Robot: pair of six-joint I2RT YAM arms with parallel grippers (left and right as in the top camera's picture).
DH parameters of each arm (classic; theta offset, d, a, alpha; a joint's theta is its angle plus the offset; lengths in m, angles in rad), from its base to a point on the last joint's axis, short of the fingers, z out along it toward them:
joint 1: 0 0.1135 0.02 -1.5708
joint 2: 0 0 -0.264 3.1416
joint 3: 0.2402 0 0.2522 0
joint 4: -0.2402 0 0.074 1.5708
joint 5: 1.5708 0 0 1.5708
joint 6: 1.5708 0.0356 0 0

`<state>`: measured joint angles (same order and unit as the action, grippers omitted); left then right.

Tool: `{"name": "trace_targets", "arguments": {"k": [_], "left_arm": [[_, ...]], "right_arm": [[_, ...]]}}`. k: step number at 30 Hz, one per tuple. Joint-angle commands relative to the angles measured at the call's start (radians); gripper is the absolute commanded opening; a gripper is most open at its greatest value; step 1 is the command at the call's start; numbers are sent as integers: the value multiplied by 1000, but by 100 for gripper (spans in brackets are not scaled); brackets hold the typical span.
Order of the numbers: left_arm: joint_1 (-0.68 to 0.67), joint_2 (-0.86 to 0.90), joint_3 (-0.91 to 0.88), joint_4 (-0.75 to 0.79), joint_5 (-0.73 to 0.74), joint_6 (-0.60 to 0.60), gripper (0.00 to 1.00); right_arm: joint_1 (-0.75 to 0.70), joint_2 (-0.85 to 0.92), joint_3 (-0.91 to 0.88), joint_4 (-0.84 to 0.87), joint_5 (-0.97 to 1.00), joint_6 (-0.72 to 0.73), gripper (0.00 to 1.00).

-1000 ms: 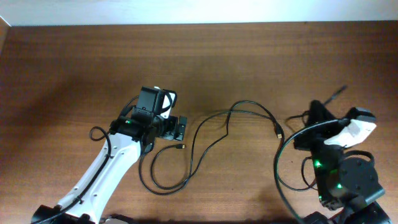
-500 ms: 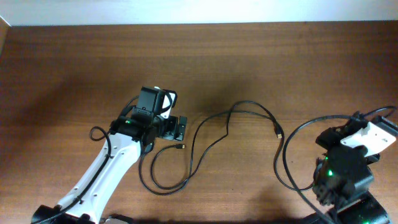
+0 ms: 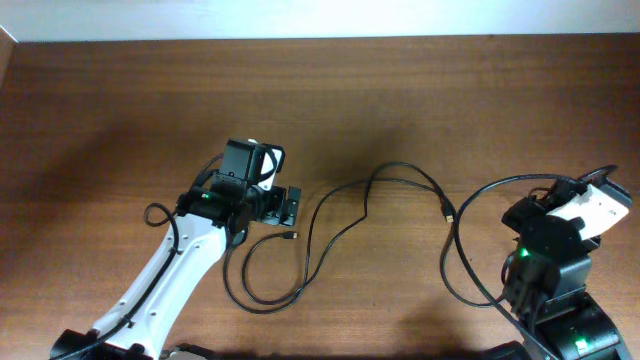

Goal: Untangle cables

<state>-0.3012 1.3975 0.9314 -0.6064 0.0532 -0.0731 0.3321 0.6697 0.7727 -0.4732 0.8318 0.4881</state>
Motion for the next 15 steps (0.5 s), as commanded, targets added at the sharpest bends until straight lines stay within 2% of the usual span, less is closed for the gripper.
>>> {"name": "trace_targets", "arguments": {"k": [1, 6, 15], "left_arm": [[3, 4, 11, -1, 11, -10, 99], [3, 4, 11, -1, 11, -10, 99], [3, 4, 11, -1, 11, -10, 99]], "right_arm": [[-26, 34, 19, -5, 45, 45, 4], [-126, 116, 18, -9, 43, 45, 4], [-418, 316, 19, 85, -19, 78, 4]]}}
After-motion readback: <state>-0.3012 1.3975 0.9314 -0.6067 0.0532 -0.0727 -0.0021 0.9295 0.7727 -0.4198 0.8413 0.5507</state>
